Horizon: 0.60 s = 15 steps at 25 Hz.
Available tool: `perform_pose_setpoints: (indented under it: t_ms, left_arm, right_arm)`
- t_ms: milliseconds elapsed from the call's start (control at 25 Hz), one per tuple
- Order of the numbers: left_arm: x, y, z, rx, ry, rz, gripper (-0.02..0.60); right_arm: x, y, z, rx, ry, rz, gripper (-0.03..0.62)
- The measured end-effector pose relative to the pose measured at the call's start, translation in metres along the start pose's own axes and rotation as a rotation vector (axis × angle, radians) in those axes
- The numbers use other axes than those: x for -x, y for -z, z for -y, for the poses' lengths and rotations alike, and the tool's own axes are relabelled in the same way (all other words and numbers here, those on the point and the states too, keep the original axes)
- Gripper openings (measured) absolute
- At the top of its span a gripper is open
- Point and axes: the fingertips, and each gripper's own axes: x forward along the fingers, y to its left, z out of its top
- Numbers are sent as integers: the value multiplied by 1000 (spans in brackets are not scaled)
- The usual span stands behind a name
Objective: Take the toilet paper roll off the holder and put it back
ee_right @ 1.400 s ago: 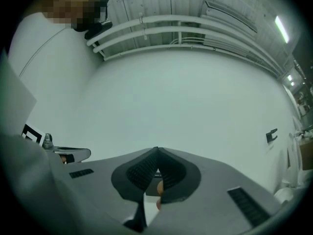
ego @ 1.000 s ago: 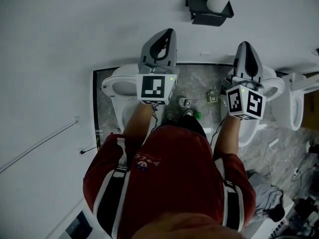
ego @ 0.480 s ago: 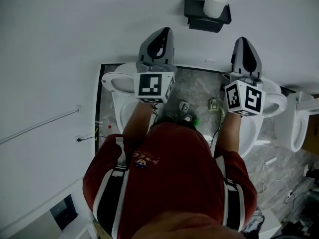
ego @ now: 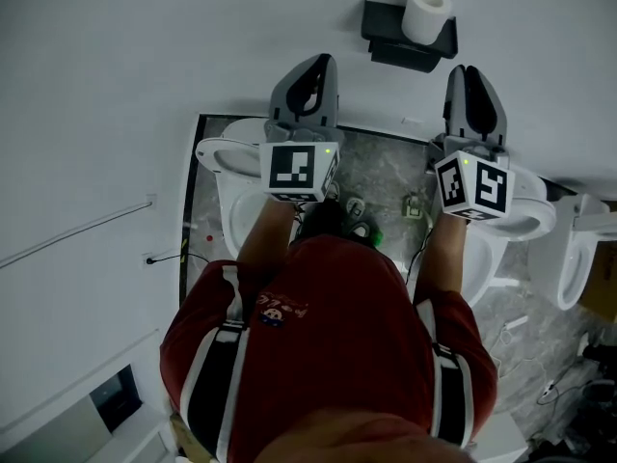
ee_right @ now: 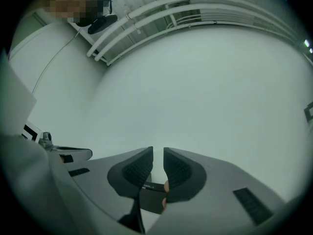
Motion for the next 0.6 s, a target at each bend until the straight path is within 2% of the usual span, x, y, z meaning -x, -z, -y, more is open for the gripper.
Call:
perform_pose_setpoints:
  t_ms: [360, 600]
  left_arm:
    - [-53, 36, -42, 28, 24, -29, 18]
    - [-80, 52, -63, 73, 44, -38, 18]
  right_arm:
    - [-76, 22, -5, 52, -6, -69, 264]
    - [-119, 42, -7, 104, 5, -148, 353]
